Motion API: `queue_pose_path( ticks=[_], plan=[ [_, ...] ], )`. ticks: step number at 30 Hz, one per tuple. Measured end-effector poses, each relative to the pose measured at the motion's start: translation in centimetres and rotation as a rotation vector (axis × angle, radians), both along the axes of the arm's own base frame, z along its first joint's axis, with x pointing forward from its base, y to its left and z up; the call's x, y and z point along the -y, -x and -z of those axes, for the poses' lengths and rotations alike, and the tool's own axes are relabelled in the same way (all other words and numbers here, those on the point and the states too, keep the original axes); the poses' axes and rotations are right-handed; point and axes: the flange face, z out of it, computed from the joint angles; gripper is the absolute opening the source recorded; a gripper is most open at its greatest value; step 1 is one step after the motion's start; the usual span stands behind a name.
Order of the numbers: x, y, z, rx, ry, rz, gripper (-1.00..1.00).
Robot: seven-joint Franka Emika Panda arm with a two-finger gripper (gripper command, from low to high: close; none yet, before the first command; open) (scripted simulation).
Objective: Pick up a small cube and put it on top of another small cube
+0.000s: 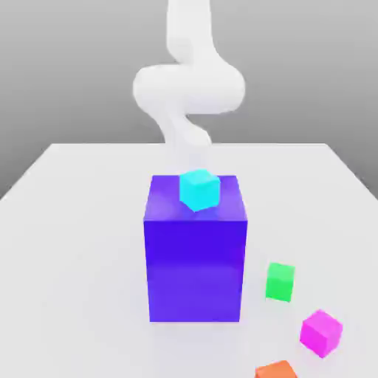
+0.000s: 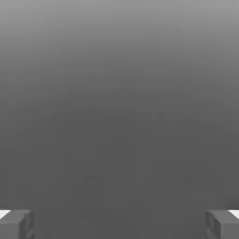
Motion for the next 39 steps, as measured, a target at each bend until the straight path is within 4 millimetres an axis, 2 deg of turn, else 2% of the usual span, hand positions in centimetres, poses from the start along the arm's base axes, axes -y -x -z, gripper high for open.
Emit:
queue_pose_path(
  ticks=[3, 6, 10, 13, 18, 20, 27, 31, 32, 38, 39],
  plan=[
    [-2.4, -3.6, 4.9, -0.086, 0.041, -0.053, 0.00],
    [-4.7, -6.4, 10.0, -0.166, 0.077, -0.108, 0.00],
    [-8.0, -8.9, 17.1, -0.272, 0.122, -0.189, 0.00],
    [-10.5, -9.9, 22.7, -0.350, 0.151, -0.255, 0.00],
    [-14.9, -9.7, 32.2, -0.479, 0.193, -0.379, 0.00],
    [-16.7, -8.9, 35.9, -0.529, 0.207, -0.435, 0.00],
    [-20.4, -5.0, 48.2, -0.694, 0.228, -0.583, 0.00],
    [-20.7, -4.6, 53.5, -0.705, 0.227, -0.593, 0.00],
    [-20.7, -4.6, 54.4, -0.706, 0.228, -0.594, -1.00],
    [-20.7, -4.5, 54.8, -0.706, 0.229, -0.594, -1.00],
    [-20.7, -4.6, 54.4, -0.706, 0.229, -0.594, -1.00]
  ],
)
